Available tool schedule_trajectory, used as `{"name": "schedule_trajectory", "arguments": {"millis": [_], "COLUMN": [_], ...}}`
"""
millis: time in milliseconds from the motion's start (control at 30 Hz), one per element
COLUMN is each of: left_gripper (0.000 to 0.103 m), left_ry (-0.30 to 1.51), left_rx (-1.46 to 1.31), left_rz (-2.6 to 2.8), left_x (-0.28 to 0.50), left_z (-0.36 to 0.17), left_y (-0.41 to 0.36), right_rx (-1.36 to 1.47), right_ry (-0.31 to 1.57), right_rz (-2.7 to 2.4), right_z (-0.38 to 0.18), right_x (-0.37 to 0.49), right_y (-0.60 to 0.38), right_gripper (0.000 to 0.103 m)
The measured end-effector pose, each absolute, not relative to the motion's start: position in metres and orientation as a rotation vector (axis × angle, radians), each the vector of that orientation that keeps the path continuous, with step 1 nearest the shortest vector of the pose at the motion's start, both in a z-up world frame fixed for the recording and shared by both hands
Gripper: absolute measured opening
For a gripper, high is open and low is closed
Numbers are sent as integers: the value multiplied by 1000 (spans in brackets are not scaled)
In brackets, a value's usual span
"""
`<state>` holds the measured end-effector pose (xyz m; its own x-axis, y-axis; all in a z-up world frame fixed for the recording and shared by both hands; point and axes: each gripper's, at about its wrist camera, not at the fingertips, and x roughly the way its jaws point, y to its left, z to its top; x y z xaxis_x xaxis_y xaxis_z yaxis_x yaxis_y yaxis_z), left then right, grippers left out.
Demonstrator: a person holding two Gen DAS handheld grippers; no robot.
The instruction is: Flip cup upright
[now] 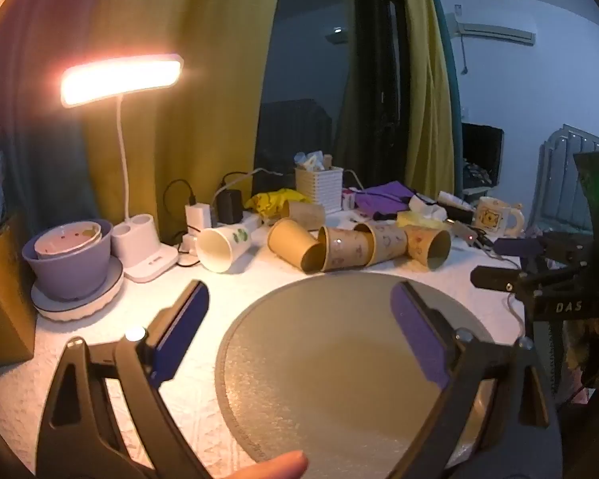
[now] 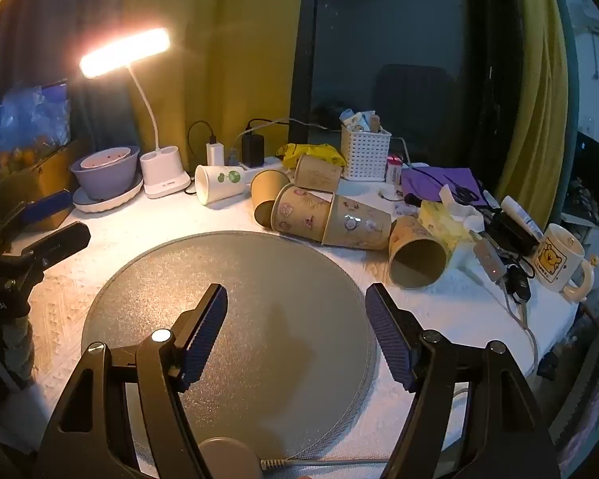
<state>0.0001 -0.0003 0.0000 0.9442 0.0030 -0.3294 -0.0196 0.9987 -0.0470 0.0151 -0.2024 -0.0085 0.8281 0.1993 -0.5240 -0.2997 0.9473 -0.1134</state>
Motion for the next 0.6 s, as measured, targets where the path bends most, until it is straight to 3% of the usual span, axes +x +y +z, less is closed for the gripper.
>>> {"name": "schedule_trajectory", "arguments": {"millis": [600], "left_gripper": [93], "left_ry": [319], "left_rx": [-59], "left_rz": [7], "left_x": [-3], "left_z": [4], "left_y": [5], "right_rx": [-202], "right_ry": [484], "right_rz": [258], "right_z": [-6], "right_x": [11], "right_y": [-202], "right_gripper": [75]}}
